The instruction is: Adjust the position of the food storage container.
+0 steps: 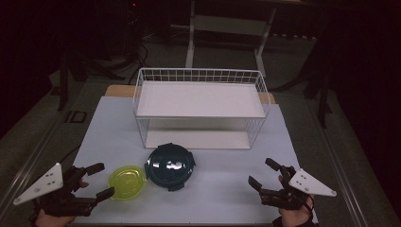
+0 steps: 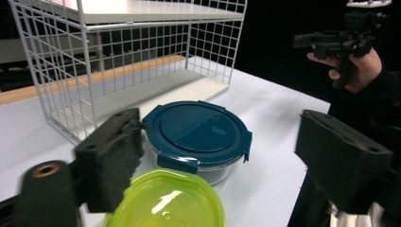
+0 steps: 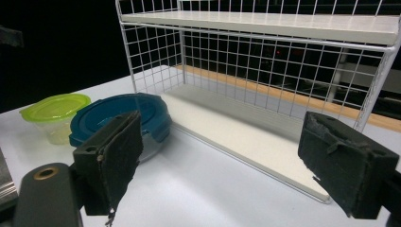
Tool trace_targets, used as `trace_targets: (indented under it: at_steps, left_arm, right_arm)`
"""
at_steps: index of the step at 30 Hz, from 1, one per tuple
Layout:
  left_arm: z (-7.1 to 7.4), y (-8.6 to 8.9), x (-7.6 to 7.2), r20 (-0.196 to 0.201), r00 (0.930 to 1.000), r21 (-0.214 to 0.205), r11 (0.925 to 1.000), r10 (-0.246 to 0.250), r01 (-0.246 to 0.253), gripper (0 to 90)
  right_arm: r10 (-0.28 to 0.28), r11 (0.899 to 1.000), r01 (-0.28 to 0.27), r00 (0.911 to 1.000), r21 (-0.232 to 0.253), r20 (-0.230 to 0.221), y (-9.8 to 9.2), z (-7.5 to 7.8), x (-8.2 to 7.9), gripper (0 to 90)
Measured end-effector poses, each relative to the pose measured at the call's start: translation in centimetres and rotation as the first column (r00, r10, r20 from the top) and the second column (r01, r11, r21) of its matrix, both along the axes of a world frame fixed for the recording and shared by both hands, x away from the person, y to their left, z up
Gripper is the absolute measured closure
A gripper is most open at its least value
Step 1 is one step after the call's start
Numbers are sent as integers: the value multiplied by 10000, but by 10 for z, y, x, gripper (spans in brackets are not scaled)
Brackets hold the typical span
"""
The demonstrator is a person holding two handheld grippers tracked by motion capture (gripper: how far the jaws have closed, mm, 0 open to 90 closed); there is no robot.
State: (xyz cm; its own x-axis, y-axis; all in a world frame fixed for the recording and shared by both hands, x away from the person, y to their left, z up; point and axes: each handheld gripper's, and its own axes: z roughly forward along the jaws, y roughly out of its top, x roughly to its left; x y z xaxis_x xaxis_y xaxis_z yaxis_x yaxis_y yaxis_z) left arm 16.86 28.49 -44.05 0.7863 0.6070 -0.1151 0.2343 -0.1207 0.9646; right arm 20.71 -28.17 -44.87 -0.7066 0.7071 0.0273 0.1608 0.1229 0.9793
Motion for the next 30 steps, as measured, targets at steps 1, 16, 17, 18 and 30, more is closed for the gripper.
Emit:
trace_targets:
  at_steps: [1, 16, 17, 18, 30]
  left_arm:
    - [1, -1, 3, -85, 9999, 102, 9999, -89, 90, 220]
    - [-6, -33, 52, -1647, 9834, 1930, 9752, -764, 1081, 633]
    - [-8, -35, 55, -1746, 9816, 2058, 9721, -767, 1126, 651]
    - [-9, -36, 58, -1879, 9794, 2164, 9696, -737, 1145, 681]
    - [-19, -63, 82, -2905, 9536, 3857, 9023, -793, 1926, 884]
  right_arm:
    - [18, 10000, -18, 10000, -11, -22, 0, 0, 0, 143]
    - [116, 9999, -115, 9999, 32, -100, 1, -1, 0, 144]
    - [117, 9999, -116, 9999, 37, -107, 1, -1, 0, 144]
    - [125, 9999, -125, 9999, 37, -114, 1, -1, 0, 144]
    - [153, 9999, -152, 9997, 61, -180, 1, -2, 0, 144]
